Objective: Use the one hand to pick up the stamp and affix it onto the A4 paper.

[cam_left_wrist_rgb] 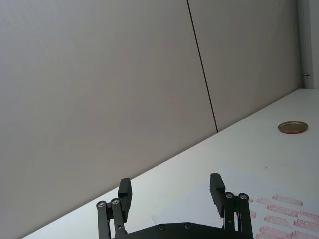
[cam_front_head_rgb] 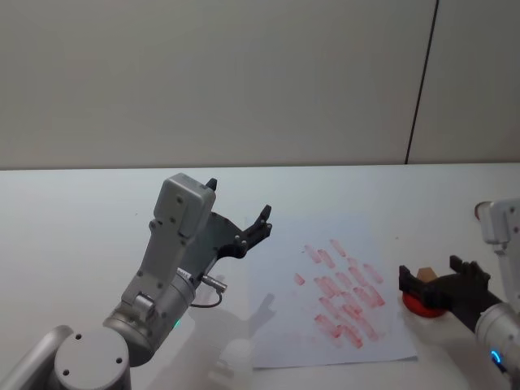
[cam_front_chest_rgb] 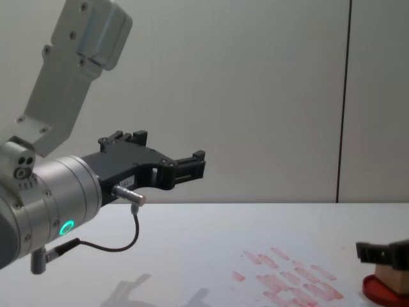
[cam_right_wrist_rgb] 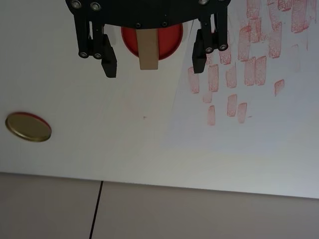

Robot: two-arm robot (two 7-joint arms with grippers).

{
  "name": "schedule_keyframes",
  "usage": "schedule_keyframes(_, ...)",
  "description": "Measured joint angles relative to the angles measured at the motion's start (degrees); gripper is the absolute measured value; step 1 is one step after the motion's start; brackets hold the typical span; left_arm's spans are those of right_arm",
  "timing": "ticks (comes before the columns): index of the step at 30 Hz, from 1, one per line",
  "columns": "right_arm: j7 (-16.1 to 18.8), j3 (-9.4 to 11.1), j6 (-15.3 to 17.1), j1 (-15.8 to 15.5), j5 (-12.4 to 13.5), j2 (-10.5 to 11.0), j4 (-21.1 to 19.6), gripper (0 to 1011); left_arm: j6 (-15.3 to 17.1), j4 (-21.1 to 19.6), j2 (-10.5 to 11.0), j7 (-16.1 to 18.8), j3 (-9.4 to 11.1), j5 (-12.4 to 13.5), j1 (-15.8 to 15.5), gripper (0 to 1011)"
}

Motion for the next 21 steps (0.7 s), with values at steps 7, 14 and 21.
schedule_keyframes(7,-0.80,-0.19,-3.01,-1.66,-2.58,0.74,-3.15,1001,0.00,0.00,0.00,0.00,0.00,0.00,0.00,993)
schedule_keyframes(14,-1.99,-0.22,-6.25,-4.21,-5.27,1.99,-7.05,1001,0.00,0.00,0.00,0.00,0.00,0.00,0.00,993)
schedule_keyframes(21,-2.81,-0.13,-8.09,-6.00,-6.95,2.86,-9.76,1001,0.00,0.00,0.00,0.00,0.00,0.00,0.00,993)
